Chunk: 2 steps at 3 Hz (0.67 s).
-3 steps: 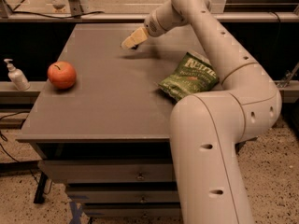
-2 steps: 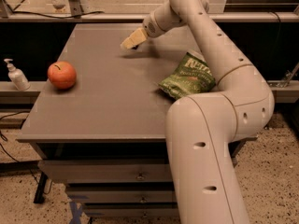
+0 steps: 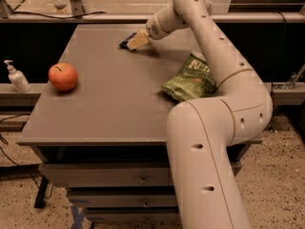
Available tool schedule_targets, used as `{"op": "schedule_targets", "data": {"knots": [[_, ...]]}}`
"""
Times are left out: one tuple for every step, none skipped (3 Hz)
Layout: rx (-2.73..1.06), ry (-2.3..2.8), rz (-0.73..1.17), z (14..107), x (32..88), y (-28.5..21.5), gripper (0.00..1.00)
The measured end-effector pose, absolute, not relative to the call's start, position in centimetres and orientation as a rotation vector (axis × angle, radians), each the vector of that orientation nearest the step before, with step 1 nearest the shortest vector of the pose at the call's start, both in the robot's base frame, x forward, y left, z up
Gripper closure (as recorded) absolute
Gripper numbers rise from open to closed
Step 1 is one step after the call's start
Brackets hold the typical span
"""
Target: Pick rxbar blueberry
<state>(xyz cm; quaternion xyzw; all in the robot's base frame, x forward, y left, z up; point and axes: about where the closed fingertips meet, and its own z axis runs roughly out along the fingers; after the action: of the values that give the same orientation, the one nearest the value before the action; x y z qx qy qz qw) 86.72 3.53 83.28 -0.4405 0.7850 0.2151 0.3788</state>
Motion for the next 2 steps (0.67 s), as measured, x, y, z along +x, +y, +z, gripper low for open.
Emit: {"op": "schedule_targets", "data": {"knots": [[-1.123,2.009,0.555,83.03,86.76,3.28,0.63],[-1.117,2.010,0.552,83.36,86.79,2.97,0.87]]}}
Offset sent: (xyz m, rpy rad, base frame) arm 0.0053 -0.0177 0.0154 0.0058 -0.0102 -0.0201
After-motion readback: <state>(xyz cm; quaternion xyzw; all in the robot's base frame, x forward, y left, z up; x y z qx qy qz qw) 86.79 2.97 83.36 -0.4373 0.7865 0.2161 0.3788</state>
